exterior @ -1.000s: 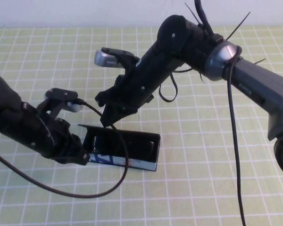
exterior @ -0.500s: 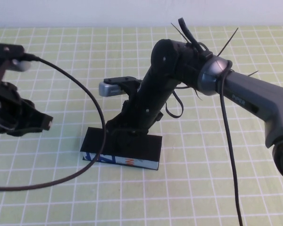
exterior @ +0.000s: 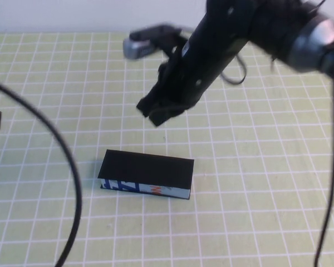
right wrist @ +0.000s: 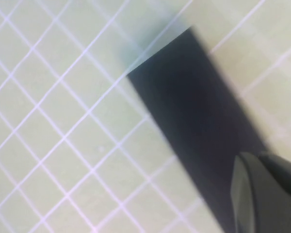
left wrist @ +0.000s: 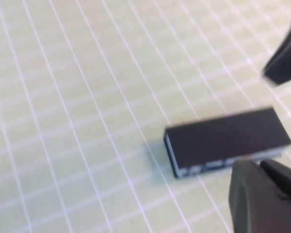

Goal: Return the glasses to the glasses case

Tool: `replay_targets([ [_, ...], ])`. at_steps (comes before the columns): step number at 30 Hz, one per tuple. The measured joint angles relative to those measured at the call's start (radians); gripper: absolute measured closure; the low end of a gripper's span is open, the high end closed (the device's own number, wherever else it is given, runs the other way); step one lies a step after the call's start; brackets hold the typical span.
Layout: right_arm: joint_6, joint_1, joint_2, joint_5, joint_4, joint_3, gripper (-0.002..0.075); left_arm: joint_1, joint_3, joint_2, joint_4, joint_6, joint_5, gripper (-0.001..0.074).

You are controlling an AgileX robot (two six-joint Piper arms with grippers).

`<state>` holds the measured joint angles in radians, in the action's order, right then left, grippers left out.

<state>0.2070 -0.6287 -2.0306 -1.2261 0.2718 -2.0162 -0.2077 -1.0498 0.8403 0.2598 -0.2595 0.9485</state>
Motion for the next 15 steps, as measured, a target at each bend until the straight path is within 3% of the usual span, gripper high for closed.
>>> replay_targets([
  [6, -0.072, 0.000, 0.235, 0.039, -0.188, 0.000, 0.0743, 0.000, 0.220, -0.199, -0.012, -0.001, -0.202, 0.0738],
  [15, -0.069, 0.000, 0.587, 0.177, -0.252, 0.120, 0.0743, 0.000, 0.510, -0.381, 0.002, -0.001, -0.373, 0.0738],
])
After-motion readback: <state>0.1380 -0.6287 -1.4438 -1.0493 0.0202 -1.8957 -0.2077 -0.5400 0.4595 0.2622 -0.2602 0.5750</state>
